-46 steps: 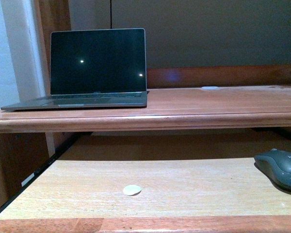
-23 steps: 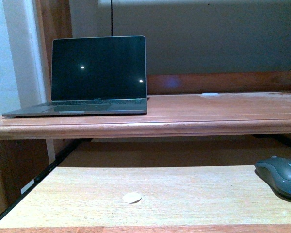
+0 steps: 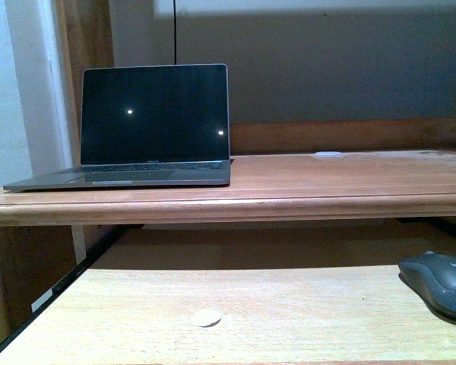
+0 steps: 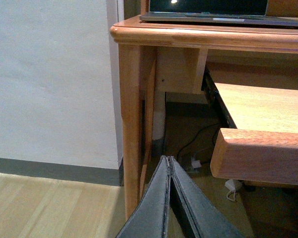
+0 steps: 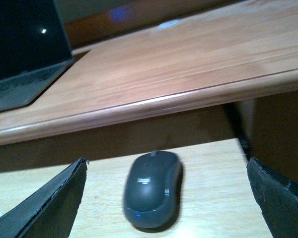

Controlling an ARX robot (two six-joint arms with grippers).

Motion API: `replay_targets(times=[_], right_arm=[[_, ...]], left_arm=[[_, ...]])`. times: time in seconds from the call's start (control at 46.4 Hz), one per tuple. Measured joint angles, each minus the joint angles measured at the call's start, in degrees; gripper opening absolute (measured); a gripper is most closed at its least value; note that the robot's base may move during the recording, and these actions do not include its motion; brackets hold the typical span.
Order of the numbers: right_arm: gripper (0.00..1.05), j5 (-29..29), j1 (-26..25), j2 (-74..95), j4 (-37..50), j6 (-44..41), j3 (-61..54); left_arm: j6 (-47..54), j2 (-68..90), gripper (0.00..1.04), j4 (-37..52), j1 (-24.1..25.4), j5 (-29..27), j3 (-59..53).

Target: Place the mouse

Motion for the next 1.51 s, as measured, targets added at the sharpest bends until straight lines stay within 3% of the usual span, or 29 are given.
replay_targets(times=[0.086, 0.237, 0.668, 0.84, 1.077, 1.357, 1.507], right_arm=[[0.97, 1.3, 5.2, 4.4, -2.4, -2.9, 2.6], [0.97, 5.8, 11.5, 9.8, -7.4, -9.1, 7.0], [0.97, 17.4, 11.2, 23.5, -14.5, -12.7, 16.4], [0.97, 20.1, 9.7, 26.3, -16.3, -12.7, 18.5], [0.97, 19.2, 8.9, 28.8, -18.8, -10.8, 19.9], [0.57, 18.0, 8.4, 28.5, -19.2, -8.4, 20.1], [0.55, 17.9, 7.4, 23.5, -19.2, -7.8, 18.0]], left_arm=[[0.0, 0.0, 0.05, 0.0, 0.0, 0.0, 0.0], [0.0, 0.0, 0.32, 0.0, 0.0, 0.0, 0.0], [0.0, 0.0, 0.97, 0.0, 0.0, 0.0, 0.0], [0.1, 0.0, 0.97, 0.0, 0.0, 0.0, 0.0], [0.1, 0.0, 0.97, 0.0, 0.0, 0.0, 0.0], [0.1, 0.0, 0.97, 0.0, 0.0, 0.0, 0.0], [0.1, 0.0, 0.97, 0.0, 0.0, 0.0, 0.0]])
